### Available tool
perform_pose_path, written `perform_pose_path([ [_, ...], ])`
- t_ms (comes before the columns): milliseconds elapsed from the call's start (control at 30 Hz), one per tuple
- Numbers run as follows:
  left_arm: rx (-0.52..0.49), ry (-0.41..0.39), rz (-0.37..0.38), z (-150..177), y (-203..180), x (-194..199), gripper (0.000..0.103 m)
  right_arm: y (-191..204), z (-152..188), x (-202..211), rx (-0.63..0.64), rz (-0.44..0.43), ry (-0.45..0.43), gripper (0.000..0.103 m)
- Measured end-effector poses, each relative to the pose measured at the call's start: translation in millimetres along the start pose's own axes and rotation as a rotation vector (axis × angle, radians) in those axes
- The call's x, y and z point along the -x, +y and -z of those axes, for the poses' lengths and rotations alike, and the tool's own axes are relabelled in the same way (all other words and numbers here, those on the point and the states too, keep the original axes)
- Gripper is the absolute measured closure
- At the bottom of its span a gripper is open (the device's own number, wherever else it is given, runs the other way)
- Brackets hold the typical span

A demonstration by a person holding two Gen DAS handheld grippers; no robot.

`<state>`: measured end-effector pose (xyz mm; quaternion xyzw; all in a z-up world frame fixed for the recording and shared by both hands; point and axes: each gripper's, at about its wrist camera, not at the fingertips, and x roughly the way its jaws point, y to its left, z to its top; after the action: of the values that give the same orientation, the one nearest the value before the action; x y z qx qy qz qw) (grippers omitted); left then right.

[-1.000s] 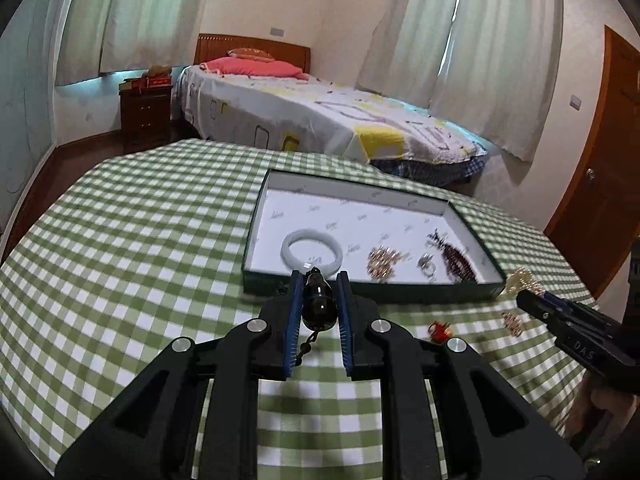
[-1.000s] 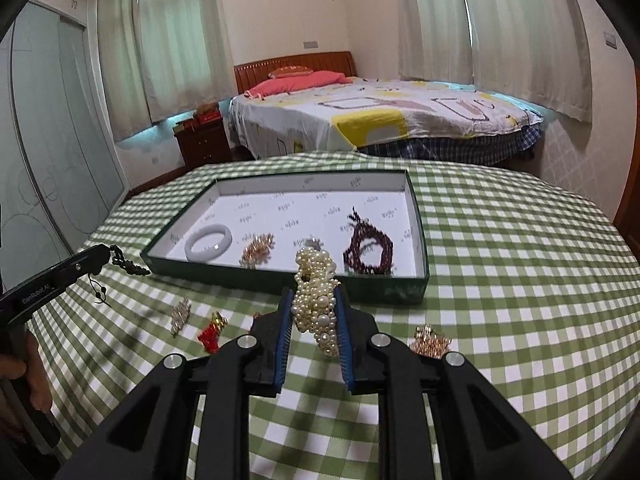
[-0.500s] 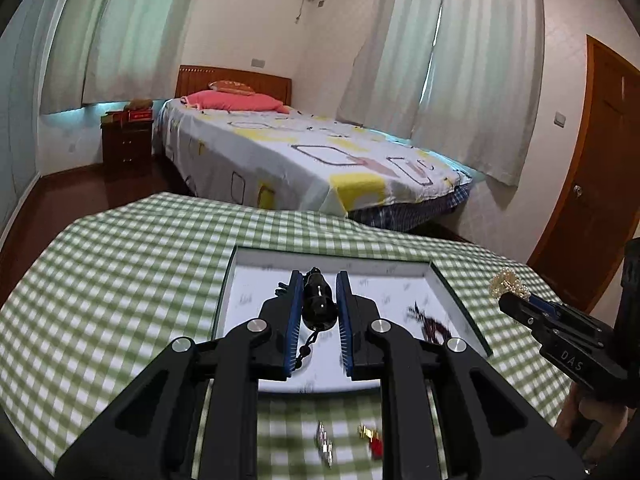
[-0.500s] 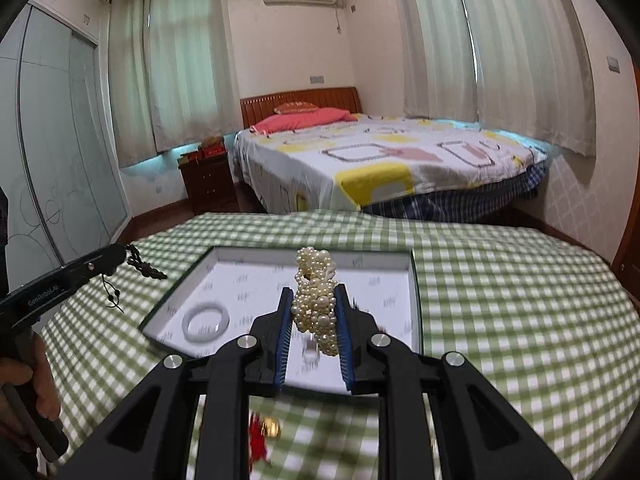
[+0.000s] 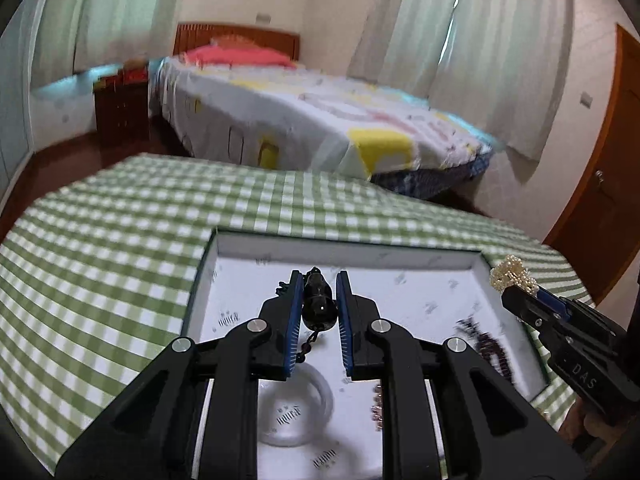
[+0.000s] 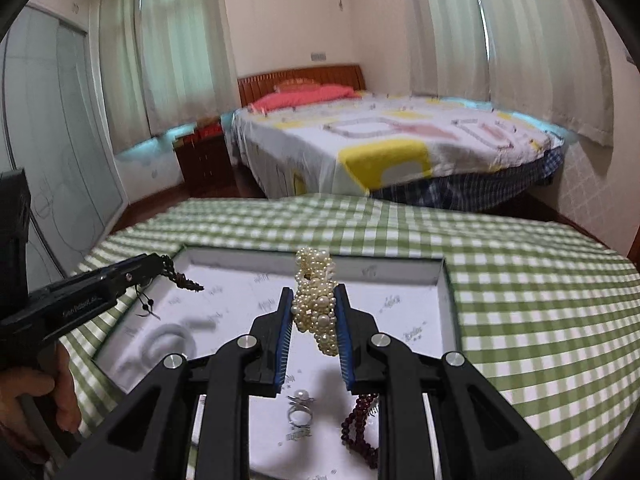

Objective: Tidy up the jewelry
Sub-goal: 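Carry the pendant and pearl cluster into the green box and open both tools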

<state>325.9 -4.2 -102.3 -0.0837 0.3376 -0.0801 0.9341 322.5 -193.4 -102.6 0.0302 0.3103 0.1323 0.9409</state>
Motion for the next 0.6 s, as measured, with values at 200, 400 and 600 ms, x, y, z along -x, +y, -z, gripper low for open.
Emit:
perform_pose_path([
  [200, 0.001, 0.090, -0.031, 3, 11, -32, 0.086, -3, 13, -32, -0.009, 0.007, 0.110, 0.082],
  [400, 0.030, 0.181, -0.037, 4, 20, -54, 0.086, -6, 20, -49, -0.017, 0.015, 0.185, 0.082],
  [600, 0.068, 0.241, -0.039, 4, 26, -67, 0.084, -6, 22, -55, -0.017, 0.015, 0.217, 0.081],
])
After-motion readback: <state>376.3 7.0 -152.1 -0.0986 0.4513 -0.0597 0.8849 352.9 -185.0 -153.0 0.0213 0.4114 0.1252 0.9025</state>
